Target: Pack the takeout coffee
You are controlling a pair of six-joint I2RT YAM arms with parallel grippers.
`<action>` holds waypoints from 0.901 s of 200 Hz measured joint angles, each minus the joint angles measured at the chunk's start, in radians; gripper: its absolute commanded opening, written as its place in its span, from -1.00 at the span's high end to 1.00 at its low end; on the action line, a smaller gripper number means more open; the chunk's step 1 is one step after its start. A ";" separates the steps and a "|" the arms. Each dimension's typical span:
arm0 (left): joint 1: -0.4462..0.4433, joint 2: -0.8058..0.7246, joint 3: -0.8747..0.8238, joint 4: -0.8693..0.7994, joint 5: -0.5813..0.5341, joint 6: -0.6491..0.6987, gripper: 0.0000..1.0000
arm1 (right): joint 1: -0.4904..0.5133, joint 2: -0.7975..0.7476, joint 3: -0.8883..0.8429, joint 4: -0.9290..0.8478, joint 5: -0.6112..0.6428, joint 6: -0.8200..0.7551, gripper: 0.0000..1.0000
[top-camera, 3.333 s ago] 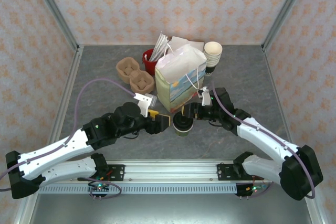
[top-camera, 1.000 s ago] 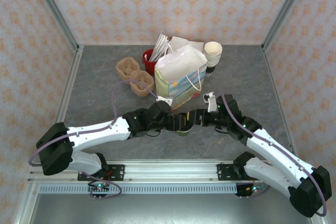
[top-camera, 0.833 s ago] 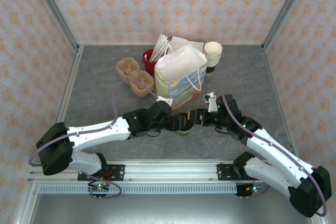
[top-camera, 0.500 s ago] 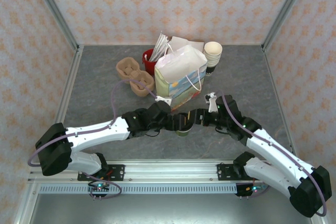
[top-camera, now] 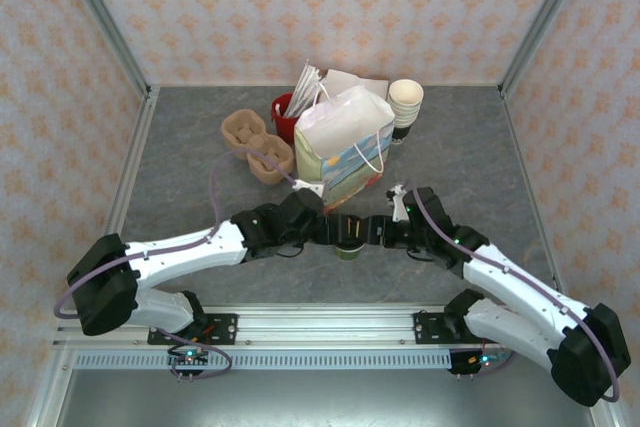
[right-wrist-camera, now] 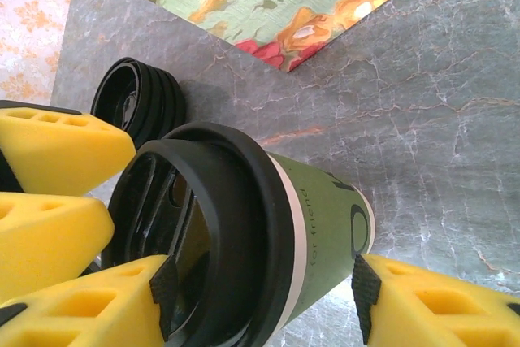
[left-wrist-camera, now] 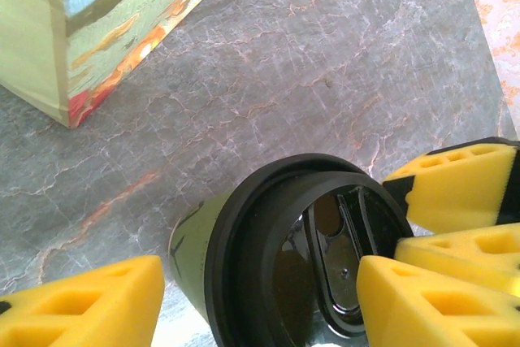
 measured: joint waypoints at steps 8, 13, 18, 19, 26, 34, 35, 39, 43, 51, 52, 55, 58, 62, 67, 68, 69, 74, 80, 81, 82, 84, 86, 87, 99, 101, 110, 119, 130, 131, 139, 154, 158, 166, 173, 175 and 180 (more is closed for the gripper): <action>0.000 0.006 -0.001 0.008 0.001 0.000 -0.22 | 0.001 0.005 -0.003 0.006 0.000 0.003 -0.20; 0.000 0.010 -0.002 0.011 0.002 0.000 -0.20 | 0.002 0.006 -0.005 0.011 0.000 0.003 -0.19; 0.000 0.014 -0.004 0.015 0.004 -0.001 -0.19 | 0.002 0.006 -0.008 0.015 0.000 0.003 -0.19; 0.000 0.016 -0.005 0.016 0.004 -0.001 -0.19 | 0.002 0.006 -0.008 0.016 0.000 0.003 -0.19; 0.000 0.021 -0.010 0.022 0.005 -0.002 -0.17 | 0.003 0.006 -0.011 0.021 0.000 0.003 -0.19; 0.000 0.026 -0.019 0.027 0.008 -0.003 -0.14 | 0.003 0.006 -0.014 0.024 0.003 0.003 -0.18; 0.000 0.027 -0.020 0.028 0.008 -0.003 -0.13 | 0.003 0.005 -0.014 0.024 0.003 0.003 -0.18; 0.000 0.030 -0.025 0.035 0.009 -0.003 -0.12 | 0.003 0.005 -0.017 0.025 0.003 0.003 -0.18; 0.000 0.031 -0.029 0.042 0.010 -0.005 -0.11 | 0.003 0.004 -0.020 0.026 0.003 0.003 -0.18; 0.000 0.032 -0.034 0.056 0.013 -0.008 -0.09 | 0.003 -0.001 -0.026 0.032 0.003 0.004 -0.18; 0.000 0.032 -0.035 0.058 0.013 -0.008 -0.09 | 0.003 -0.002 -0.026 0.033 0.003 0.004 -0.18; 0.000 0.032 -0.037 0.062 0.015 -0.008 -0.08 | 0.004 -0.003 -0.028 0.035 0.004 0.004 -0.18; 0.000 0.032 -0.039 0.068 0.016 -0.010 -0.08 | 0.004 -0.006 -0.030 0.036 0.005 0.004 -0.18; 0.000 0.032 -0.042 0.073 0.016 -0.011 -0.07 | 0.004 -0.010 -0.033 0.039 0.005 0.004 -0.18; 0.000 0.032 -0.047 0.081 0.018 -0.011 -0.07 | 0.004 -0.014 -0.036 0.040 0.005 0.004 -0.18; 0.000 0.032 -0.048 0.082 0.018 -0.012 -0.07 | 0.004 -0.015 -0.037 0.040 0.006 0.004 -0.18; 0.000 0.032 -0.050 0.084 0.019 -0.013 -0.07 | 0.004 -0.016 -0.038 0.041 0.006 0.004 -0.18; 0.000 0.032 -0.054 0.092 0.019 -0.017 -0.07 | 0.004 -0.020 -0.042 0.043 0.008 0.004 -0.18; 0.000 0.032 -0.058 0.102 0.021 -0.019 -0.07 | 0.004 -0.024 -0.046 0.045 0.009 0.006 -0.18; 0.000 0.032 -0.059 0.105 0.022 -0.020 -0.07 | 0.004 -0.025 -0.047 0.046 0.009 0.006 -0.18; 0.000 0.032 -0.060 0.106 0.023 -0.020 -0.07 | 0.004 -0.026 -0.047 0.046 0.010 0.006 -0.18; 0.000 0.032 -0.061 0.109 0.023 -0.022 -0.07 | 0.004 -0.027 -0.048 0.047 0.011 0.006 -0.17; 0.000 0.032 -0.062 0.111 0.024 -0.023 -0.07 | 0.004 -0.027 -0.048 0.048 0.011 0.006 -0.17; 0.000 0.032 -0.063 0.112 0.024 -0.023 -0.07 | 0.004 -0.028 -0.049 0.048 0.011 0.006 -0.17; 0.000 0.032 -0.068 0.123 0.027 -0.026 -0.06 | 0.004 -0.030 -0.053 0.053 0.012 0.007 -0.17; 0.000 0.032 -0.069 0.125 0.027 -0.026 -0.06 | 0.004 -0.030 -0.054 0.054 0.012 0.007 -0.17; 0.000 0.032 -0.073 0.132 0.028 -0.027 -0.05 | 0.004 -0.031 -0.057 0.059 0.013 0.007 -0.16; 0.000 0.032 -0.077 0.142 0.031 -0.028 -0.04 | 0.005 -0.033 -0.061 0.064 0.014 0.007 -0.15; 0.000 0.032 -0.082 0.149 0.033 -0.029 -0.05 | 0.005 -0.036 -0.067 0.069 0.015 0.008 -0.14; 0.000 0.032 -0.082 0.150 0.033 -0.029 -0.04 | 0.005 -0.036 -0.067 0.070 0.016 0.008 -0.14; 0.000 0.032 -0.088 0.160 0.034 -0.030 -0.04 | 0.005 -0.037 -0.071 0.076 0.016 0.008 -0.13; 0.000 0.029 -0.106 0.188 0.035 -0.034 -0.04 | 0.006 -0.042 -0.078 0.081 0.019 0.011 -0.12; 0.000 0.029 -0.111 0.194 0.036 -0.036 -0.04 | 0.007 -0.042 -0.080 0.083 0.020 0.011 -0.12; 0.000 0.026 -0.124 0.212 0.038 -0.041 -0.04 | 0.007 -0.043 -0.085 0.089 0.020 0.013 -0.11; 0.000 0.024 -0.133 0.225 0.039 -0.045 -0.04 | 0.009 -0.045 -0.089 0.094 0.021 0.015 -0.11; 0.000 0.023 -0.135 0.228 0.039 -0.046 -0.04 | 0.009 -0.045 -0.091 0.095 0.022 0.016 -0.12; 0.000 0.023 -0.142 0.238 0.039 -0.049 -0.04 | 0.009 -0.046 -0.094 0.099 0.022 0.018 -0.12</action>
